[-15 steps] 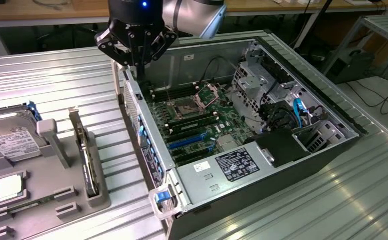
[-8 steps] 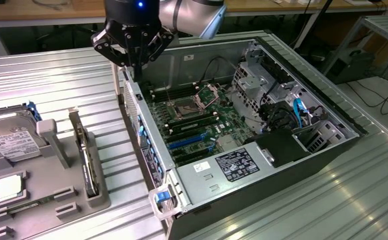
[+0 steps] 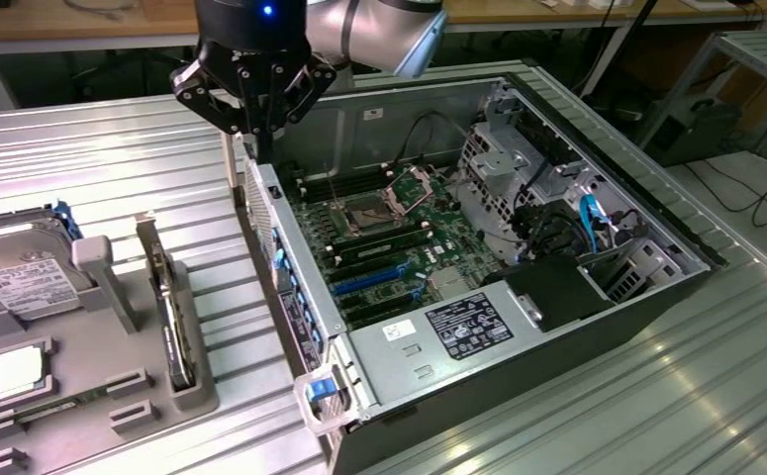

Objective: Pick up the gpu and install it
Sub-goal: 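Reach for the gpu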

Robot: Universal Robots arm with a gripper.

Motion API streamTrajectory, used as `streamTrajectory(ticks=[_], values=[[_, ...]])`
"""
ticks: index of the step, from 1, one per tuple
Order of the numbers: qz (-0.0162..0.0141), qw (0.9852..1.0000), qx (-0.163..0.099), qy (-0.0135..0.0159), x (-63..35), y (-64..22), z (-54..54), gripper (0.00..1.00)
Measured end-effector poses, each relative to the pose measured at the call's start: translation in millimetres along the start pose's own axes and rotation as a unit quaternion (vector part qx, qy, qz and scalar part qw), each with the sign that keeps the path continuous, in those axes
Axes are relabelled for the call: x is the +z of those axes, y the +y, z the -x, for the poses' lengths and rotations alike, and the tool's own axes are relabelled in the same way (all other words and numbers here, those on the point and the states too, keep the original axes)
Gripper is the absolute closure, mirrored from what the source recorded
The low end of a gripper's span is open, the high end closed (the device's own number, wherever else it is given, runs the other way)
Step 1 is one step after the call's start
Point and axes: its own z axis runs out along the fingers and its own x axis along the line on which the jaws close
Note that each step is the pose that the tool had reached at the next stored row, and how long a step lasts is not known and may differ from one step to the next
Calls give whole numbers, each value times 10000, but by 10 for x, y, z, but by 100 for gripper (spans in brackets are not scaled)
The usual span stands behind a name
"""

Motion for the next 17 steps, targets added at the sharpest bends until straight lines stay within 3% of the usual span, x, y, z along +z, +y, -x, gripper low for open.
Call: streamTrajectory(ticks=[17], values=[[1, 10000, -53, 3, -2, -13, -167, 89]])
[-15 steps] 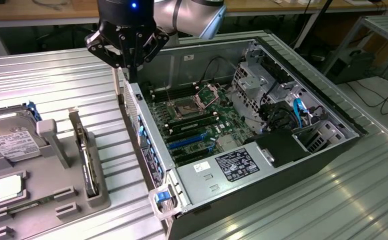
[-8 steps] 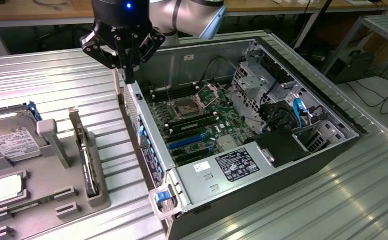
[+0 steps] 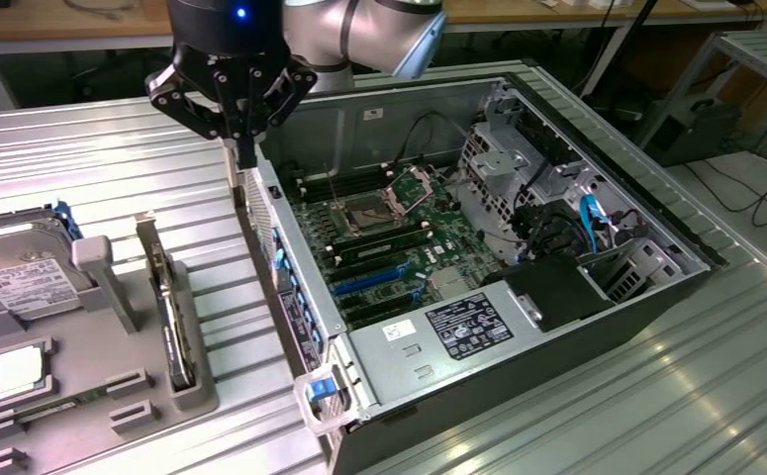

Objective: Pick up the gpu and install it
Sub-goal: 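Reach for the gpu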

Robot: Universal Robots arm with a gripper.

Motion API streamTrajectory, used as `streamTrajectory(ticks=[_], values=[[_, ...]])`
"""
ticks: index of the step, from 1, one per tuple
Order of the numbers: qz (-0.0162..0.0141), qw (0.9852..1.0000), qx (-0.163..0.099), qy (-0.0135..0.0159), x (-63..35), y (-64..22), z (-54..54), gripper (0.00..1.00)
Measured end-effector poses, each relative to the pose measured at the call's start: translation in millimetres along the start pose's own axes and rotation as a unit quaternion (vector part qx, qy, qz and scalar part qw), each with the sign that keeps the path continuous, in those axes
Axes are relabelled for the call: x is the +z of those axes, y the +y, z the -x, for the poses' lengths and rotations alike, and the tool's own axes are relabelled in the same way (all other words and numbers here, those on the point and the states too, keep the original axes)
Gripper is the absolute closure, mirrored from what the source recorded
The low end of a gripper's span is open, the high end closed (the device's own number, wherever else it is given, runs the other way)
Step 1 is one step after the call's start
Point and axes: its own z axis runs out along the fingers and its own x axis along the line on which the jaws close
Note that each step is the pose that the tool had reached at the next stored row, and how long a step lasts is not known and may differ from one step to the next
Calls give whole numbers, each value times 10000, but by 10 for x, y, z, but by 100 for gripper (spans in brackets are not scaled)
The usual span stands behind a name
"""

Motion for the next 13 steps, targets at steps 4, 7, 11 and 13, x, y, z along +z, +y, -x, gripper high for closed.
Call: streamTrajectory(ticks=[4, 7, 11, 13], values=[[1, 10000, -15, 1, 0, -3, -48, 89], [1, 10000, -27, 1, -1, -5, -87, 89], [2, 10000, -46, 2, -2, -9, -143, 89], [2, 10000, -57, 2, -3, -12, -160, 89]])
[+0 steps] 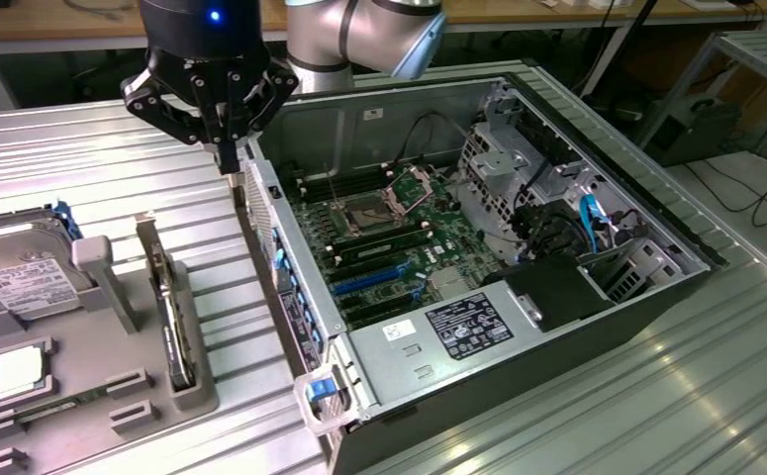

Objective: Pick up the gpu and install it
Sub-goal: 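Reach for the gpu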

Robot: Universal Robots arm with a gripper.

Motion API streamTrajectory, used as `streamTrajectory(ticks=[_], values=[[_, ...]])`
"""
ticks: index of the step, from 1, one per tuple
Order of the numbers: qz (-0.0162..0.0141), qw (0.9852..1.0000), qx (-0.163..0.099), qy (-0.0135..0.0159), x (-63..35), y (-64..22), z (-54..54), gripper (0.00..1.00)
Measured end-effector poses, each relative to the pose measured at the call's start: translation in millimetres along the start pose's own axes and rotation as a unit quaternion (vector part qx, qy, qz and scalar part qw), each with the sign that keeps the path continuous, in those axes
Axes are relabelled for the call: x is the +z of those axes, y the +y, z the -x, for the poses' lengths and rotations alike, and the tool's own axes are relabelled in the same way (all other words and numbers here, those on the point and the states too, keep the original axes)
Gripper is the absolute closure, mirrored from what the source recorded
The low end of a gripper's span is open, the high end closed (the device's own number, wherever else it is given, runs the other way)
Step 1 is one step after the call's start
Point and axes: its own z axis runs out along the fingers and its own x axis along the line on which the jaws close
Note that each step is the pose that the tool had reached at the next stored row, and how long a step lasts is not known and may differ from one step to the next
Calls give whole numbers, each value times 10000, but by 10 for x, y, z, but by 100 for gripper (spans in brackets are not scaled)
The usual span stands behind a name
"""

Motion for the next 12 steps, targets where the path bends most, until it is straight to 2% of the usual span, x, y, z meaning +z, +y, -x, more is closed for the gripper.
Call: streamTrajectory(ticks=[6, 12], values=[[0, 10000, -16, 1, -2, -25, -32, 89], [6, 10000, -16, 1, -7, -112, -98, 89]])
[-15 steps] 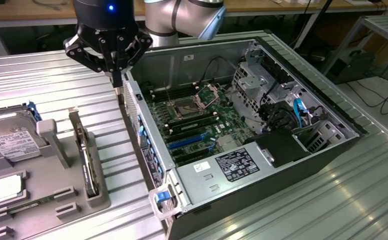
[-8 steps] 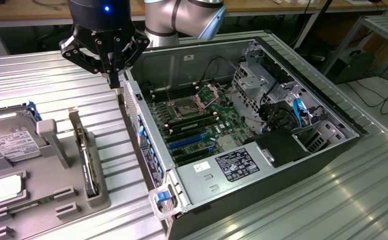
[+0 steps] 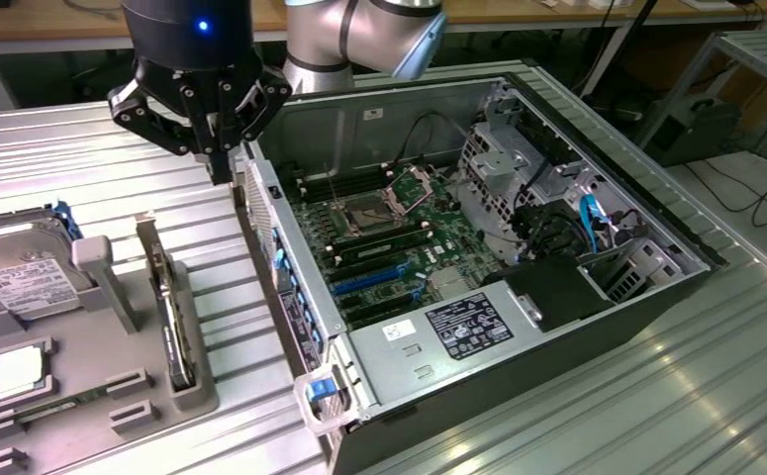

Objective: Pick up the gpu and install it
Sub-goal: 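Reach for the gpu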

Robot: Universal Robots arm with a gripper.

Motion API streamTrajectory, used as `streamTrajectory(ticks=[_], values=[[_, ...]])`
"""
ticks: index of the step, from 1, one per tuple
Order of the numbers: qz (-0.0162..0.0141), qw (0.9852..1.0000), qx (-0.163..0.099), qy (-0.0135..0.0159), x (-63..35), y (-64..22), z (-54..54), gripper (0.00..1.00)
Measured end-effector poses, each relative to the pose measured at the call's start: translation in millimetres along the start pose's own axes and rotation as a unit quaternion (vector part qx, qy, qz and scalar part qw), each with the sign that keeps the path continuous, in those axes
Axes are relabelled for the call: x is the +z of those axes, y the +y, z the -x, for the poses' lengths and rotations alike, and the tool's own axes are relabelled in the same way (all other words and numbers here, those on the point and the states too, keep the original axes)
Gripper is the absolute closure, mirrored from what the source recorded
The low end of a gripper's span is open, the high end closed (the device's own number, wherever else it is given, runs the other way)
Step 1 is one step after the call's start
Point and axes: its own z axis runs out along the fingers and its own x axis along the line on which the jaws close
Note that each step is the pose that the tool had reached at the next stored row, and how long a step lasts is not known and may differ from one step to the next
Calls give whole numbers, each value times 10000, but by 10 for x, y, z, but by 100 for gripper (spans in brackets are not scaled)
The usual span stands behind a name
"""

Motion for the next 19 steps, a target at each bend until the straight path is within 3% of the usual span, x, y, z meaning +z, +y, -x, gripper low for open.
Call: streamTrajectory(ticks=[19], values=[[0, 10000, -1, 0, -14, -155, -335, 89]])
